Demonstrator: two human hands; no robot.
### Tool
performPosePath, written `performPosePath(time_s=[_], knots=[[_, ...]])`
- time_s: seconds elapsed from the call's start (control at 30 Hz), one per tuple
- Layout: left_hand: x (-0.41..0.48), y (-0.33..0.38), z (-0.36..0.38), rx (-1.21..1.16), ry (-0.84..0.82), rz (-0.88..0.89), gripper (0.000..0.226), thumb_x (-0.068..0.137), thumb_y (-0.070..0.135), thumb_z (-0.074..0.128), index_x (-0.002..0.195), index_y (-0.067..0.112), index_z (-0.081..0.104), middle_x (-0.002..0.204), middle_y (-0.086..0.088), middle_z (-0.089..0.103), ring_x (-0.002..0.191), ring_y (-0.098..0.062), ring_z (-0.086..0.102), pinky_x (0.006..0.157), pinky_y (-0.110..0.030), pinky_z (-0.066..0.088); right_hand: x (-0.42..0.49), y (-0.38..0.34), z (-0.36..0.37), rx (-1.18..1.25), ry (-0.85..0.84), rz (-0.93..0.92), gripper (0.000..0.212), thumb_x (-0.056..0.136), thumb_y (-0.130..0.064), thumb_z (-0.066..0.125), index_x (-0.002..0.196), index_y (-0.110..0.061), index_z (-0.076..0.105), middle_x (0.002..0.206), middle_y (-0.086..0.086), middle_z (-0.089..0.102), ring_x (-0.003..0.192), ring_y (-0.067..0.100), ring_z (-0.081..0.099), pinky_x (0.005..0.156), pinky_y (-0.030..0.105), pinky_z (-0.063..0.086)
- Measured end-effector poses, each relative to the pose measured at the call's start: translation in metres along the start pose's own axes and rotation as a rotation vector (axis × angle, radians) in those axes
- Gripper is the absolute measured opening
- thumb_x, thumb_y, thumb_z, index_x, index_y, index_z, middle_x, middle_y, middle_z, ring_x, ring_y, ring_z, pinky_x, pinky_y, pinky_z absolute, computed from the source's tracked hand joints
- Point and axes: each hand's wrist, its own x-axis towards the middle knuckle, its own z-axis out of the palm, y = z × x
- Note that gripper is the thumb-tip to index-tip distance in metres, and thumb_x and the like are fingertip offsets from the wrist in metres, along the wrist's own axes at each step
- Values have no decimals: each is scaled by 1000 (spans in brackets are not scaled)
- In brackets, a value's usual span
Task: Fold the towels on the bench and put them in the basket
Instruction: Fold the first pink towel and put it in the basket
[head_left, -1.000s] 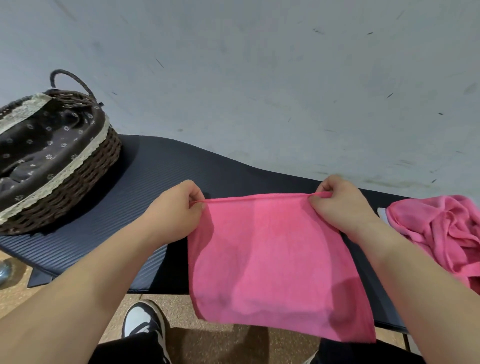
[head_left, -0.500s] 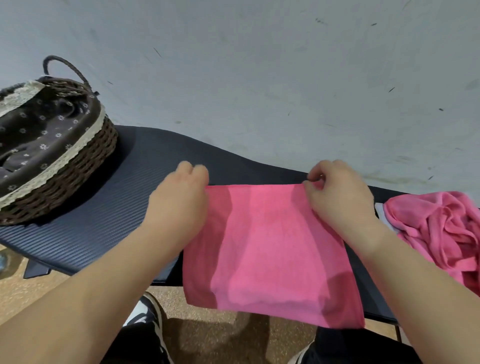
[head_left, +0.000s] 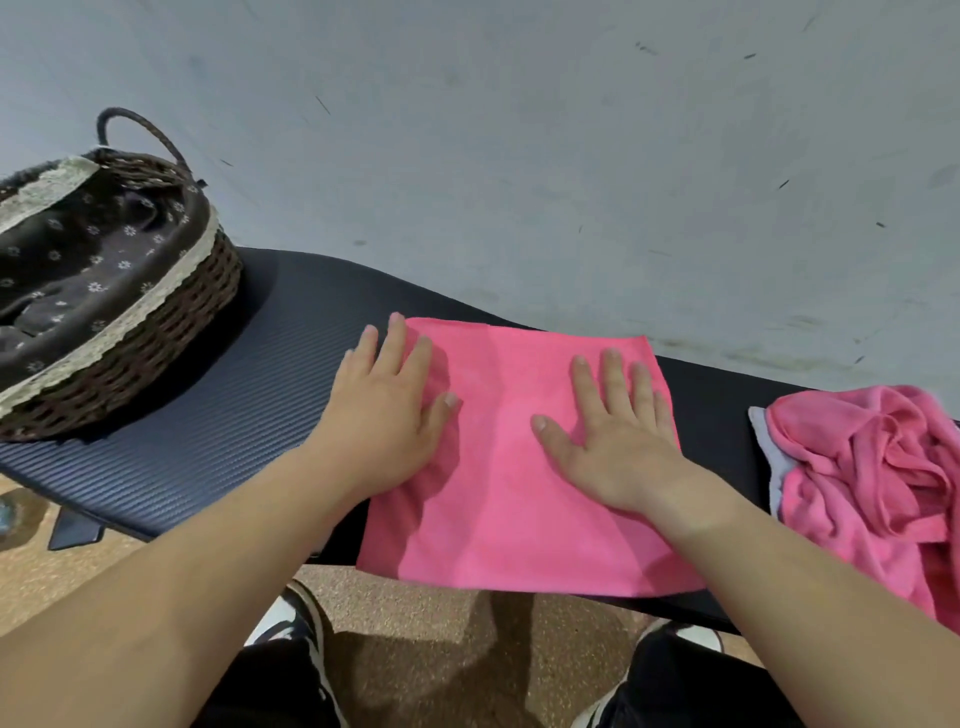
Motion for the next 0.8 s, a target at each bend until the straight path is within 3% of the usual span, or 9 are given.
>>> performPosePath(time_s=[0.1,0.17,0.2,0.3,0.4,0.5,0.63,0.73,0.8], knots=[[-25,18,-16,45,187,210,51,90,45,44,125,12,64,138,-18,56,120,-40,53,97,-55,51,1,-2,0,36,159,-83,86,99,-68,36,165,-32,-5,171,3,-23,158,30,-19,127,55,-3],[-53,32,-21,31,139,302,35,88,55,47,99,23,58,108,-1,58,93,-24,54,79,-46,56,-10,-6,-7,-11,231,-145,85,99,-65,43,165,-31,3,173,7,-15,159,32,-11,127,56,3],[-67,40,-24,65,37,312,37,85,64,49,97,30,48,102,5,51,90,-18,49,79,-40,55,-19,-9,-10,-48,224,-163,83,98,-66,43,165,-30,8,173,8,-12,159,34,-8,127,56,5],[-95,45,-14,266,-147,315,58,76,67,68,110,29,41,111,6,38,100,-16,39,85,-35,44,-57,-19,-14,-113,78,-170,80,94,-73,45,156,-25,29,162,7,16,149,33,19,119,49,31],[-97,34,-3,315,-94,333,37,81,24,72,109,23,48,116,2,41,102,-19,42,82,-34,48,-93,-24,-13,-124,-39,-212,89,81,-82,57,145,-23,35,134,-1,34,128,23,37,100,42,44],[-97,12,-8,100,-112,379,17,84,17,62,92,27,50,111,8,45,96,-12,43,81,-36,52,-108,-19,3,-210,-52,-286,99,72,-79,69,146,-24,34,136,-1,37,127,24,39,101,39,43],[-102,1,-40,-242,-121,312,18,75,17,61,78,23,44,88,11,58,84,7,56,67,-33,51,-105,10,18,-211,196,-444,67,64,-57,83,116,-29,50,111,-2,56,94,25,59,70,38,54],[-102,-7,-56,-354,-92,265,17,69,26,60,73,26,44,89,3,71,96,5,66,70,-37,55,-108,22,2,-110,122,-499,36,66,-34,71,86,-34,40,94,-13,46,86,19,51,65,36,51],[-99,-12,-60,-357,-118,263,16,66,27,59,74,28,45,87,6,72,87,-6,68,69,-38,55,-111,29,-14,-69,65,-426,26,64,-28,61,80,-30,41,88,-12,50,85,16,50,69,36,49]])
